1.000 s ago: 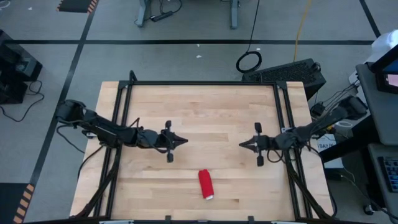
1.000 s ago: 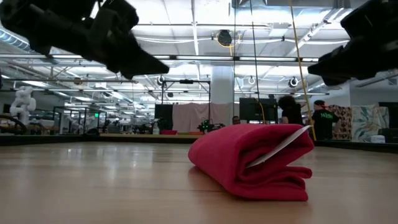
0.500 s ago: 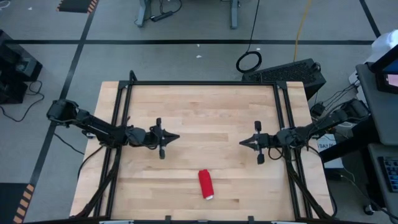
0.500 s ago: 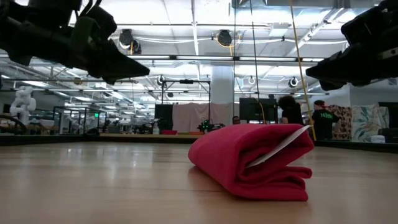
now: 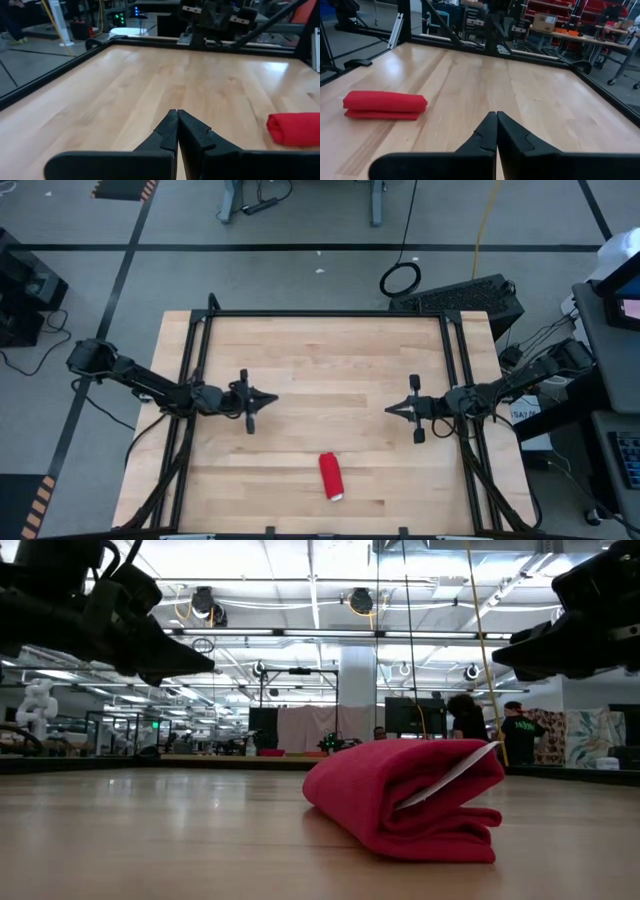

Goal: Roll napkin
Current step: Return to Home Position

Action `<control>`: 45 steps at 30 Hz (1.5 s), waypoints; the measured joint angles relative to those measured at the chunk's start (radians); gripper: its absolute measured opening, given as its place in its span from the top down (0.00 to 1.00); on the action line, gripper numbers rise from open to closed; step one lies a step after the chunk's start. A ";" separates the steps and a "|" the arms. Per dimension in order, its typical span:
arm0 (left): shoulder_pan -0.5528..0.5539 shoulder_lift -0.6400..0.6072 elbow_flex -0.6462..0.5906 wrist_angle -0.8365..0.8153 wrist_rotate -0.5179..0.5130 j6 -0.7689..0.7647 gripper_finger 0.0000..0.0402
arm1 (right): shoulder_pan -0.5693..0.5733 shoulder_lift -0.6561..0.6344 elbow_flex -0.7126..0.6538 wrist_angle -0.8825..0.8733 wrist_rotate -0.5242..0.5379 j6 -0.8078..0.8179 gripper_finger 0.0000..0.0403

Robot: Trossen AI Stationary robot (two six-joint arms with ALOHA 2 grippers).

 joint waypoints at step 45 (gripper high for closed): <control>-0.129 -0.084 -0.098 0.044 -0.087 0.010 0.97 | -0.115 -0.512 0.000 -0.417 -0.117 -0.006 1.00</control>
